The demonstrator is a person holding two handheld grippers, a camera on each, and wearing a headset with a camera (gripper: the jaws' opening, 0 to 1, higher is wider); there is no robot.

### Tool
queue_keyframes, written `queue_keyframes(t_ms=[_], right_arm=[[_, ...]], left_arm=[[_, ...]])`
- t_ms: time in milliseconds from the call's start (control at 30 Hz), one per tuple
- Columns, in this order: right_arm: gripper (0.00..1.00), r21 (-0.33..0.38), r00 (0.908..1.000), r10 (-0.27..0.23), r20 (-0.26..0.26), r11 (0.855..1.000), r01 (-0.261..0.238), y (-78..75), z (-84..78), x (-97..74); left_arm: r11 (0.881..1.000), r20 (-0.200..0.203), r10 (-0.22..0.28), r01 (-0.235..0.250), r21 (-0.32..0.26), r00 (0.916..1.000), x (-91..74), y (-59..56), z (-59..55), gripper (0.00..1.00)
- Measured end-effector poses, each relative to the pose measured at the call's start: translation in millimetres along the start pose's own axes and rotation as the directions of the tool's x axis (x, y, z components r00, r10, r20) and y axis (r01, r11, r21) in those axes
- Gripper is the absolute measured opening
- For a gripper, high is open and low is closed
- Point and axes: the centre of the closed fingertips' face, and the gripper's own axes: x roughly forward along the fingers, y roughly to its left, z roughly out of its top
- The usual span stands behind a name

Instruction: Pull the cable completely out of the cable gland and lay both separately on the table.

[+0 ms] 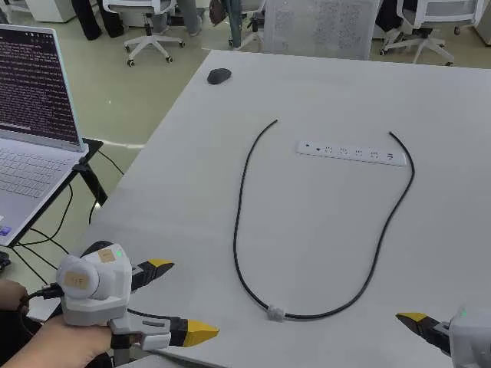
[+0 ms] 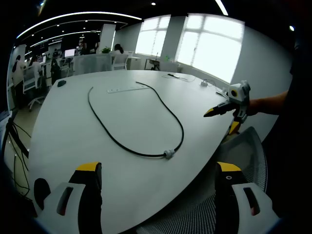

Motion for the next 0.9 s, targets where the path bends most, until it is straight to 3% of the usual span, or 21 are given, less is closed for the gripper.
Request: queue_keyframes(t_ms=[167, 300, 500, 667, 900], right_arm=[[0.85, 0.007, 0.9999, 0.011, 0.005, 1.0, -0.011, -0.8, 2.8, 4.6], [0.84, 0.002, 0.9998, 0.008, -0.018, 1.0, -0.008, -3.2, -0.1, 8.9], [0.84, 0.007, 0.9999, 0.005, -0.014, 1.0, -0.005, -3.0, 7.0, 13.7], [0.74, 0.016, 0.9993, 0.008, -0.037, 1.0, -0.007, -6.7, 8.2, 22.5], [0.74, -0.017, 0.9986, -0.005, -0.052, 1.0, 0.004, -11.7, 19.5, 36.9]], left_arm=[[1.0, 0.015, 0.009, -0.008, -0.014, 0.9998, -4.0, 7.2, 3.4, 0.94], [1.0, 0.025, 0.001, 0.0, -0.027, 0.9997, -4.1, 5.7, 3.3, 0.93], [1.0, 0.003, -0.019, 0.019, -0.022, 0.9998, -3.4, -1.7, -5.4, 0.92], [0.999, 0.014, -0.015, 0.015, -0.032, 0.9998, -4.1, 0.5, -7.1, 0.91], [0.998, 0.017, -0.017, 0.018, -0.054, 0.9997, -4.5, 7.3, -11.2, 0.9]])
